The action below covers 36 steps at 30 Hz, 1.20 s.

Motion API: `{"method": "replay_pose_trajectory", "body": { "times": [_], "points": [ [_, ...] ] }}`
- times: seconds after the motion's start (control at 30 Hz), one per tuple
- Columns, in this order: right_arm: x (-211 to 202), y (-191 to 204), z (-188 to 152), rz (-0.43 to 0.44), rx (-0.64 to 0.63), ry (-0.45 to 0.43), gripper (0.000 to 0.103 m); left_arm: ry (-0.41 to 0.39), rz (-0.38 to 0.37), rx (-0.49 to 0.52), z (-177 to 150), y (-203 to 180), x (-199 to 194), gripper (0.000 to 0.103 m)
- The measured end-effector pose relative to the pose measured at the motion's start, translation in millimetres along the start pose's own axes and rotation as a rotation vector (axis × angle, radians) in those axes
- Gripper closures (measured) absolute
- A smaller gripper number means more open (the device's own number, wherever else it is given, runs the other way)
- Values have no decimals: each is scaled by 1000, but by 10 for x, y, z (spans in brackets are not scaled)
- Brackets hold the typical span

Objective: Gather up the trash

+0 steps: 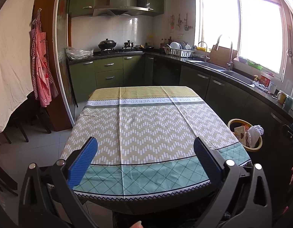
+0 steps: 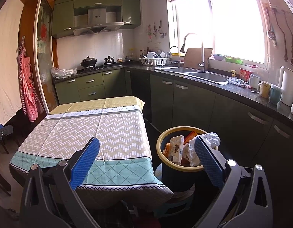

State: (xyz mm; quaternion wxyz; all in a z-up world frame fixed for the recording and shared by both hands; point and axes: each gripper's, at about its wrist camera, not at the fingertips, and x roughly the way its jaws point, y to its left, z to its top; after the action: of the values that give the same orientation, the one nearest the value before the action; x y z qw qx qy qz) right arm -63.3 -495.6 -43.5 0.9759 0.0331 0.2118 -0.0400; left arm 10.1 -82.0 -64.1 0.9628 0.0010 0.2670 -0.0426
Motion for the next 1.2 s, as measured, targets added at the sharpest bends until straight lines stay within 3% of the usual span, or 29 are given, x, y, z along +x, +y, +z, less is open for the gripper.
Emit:
{"method": "replay_pose_trajectory", "body": {
  "times": [1.2],
  "points": [
    [14,-2,-11,17,-7,-2,4,7,9,4,-33,26,1,7]
  ]
}}
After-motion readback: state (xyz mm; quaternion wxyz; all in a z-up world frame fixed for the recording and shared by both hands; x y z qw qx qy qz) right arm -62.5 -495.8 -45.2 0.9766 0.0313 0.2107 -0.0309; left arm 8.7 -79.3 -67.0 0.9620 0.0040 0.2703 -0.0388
